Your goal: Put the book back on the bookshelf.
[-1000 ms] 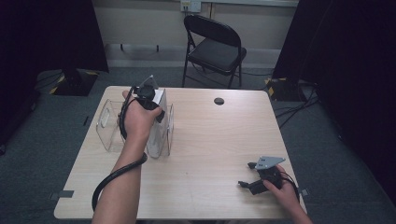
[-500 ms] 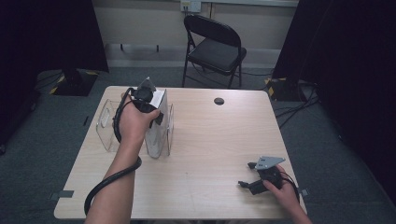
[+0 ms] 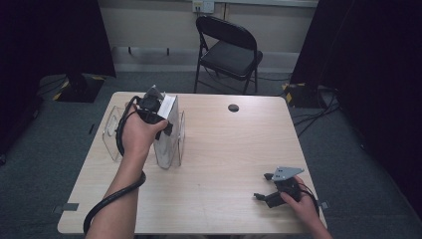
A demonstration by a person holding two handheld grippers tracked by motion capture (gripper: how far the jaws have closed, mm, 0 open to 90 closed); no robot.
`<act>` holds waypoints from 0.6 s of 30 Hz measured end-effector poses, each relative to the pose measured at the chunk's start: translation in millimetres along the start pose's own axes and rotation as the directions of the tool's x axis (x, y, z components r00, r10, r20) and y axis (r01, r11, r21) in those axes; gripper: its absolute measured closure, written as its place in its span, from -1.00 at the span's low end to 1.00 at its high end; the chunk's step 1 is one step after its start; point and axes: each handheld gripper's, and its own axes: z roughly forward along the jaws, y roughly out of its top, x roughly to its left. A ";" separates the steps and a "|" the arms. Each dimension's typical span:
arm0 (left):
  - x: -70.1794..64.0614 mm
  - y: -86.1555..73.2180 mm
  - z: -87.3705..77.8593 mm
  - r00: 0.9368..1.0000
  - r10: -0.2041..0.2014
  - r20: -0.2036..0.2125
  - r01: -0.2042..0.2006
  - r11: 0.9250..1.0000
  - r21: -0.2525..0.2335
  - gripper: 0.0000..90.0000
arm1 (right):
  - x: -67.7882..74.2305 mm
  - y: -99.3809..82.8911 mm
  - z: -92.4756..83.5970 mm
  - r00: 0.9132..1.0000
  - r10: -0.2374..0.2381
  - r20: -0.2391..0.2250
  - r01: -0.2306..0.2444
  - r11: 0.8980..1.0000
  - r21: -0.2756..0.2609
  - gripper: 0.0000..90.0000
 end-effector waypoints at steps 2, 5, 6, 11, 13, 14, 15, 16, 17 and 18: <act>0.6 -1.4 -0.8 1.000 0.008 -0.008 -0.008 1.000 -0.002 -0.25 | 0.0 0.0 0.1 1.000 0.000 -0.001 0.000 1.000 0.000 -0.73; 1.6 -3.6 -2.1 1.000 0.014 0.003 -0.014 1.000 -0.011 -0.26 | 0.0 0.0 0.0 1.000 0.000 -0.002 0.000 1.000 0.000 -0.73; 1.9 -4.2 -2.2 1.000 0.019 0.003 -0.019 1.000 -0.013 -0.27 | 0.1 0.0 0.0 1.000 0.001 -0.002 -0.001 1.000 0.001 -0.73; 2.1 -8.1 -3.4 1.000 0.023 0.009 -0.023 1.000 -0.015 -0.30 | -0.1 0.0 0.1 1.000 -0.001 -0.001 0.001 1.000 -0.001 -0.73; 2.5 -9.3 -4.7 0.999 0.035 0.013 -0.035 0.999 -0.012 -0.30 | -0.1 0.0 0.1 1.000 -0.001 -0.001 0.001 1.000 -0.001 -0.73; 2.0 -10.1 -5.2 1.000 0.027 0.011 -0.027 0.999 -0.018 -0.30 | -0.1 0.0 0.1 1.000 -0.001 -0.001 0.001 1.000 -0.001 -0.73; 2.5 -10.6 -5.7 0.999 0.033 0.010 -0.033 0.999 -0.018 -0.31 | 0.0 0.0 0.0 1.000 0.001 -0.001 -0.001 1.000 0.000 -0.73; 2.3 -11.3 -6.1 1.000 0.030 0.008 -0.030 0.999 -0.016 -0.31 | -0.1 0.0 0.0 1.000 0.000 -0.002 0.000 1.000 0.000 -0.73; 2.7 -11.7 -6.4 0.999 0.034 0.012 -0.034 0.999 -0.012 -0.31 | -0.1 0.0 0.1 1.000 -0.001 -0.001 0.001 1.000 -0.001 -0.73; 2.1 -12.4 -6.6 0.999 0.033 0.012 -0.032 0.999 -0.021 -0.32 | -0.1 0.0 0.1 1.000 -0.001 -0.001 0.001 1.000 -0.001 -0.73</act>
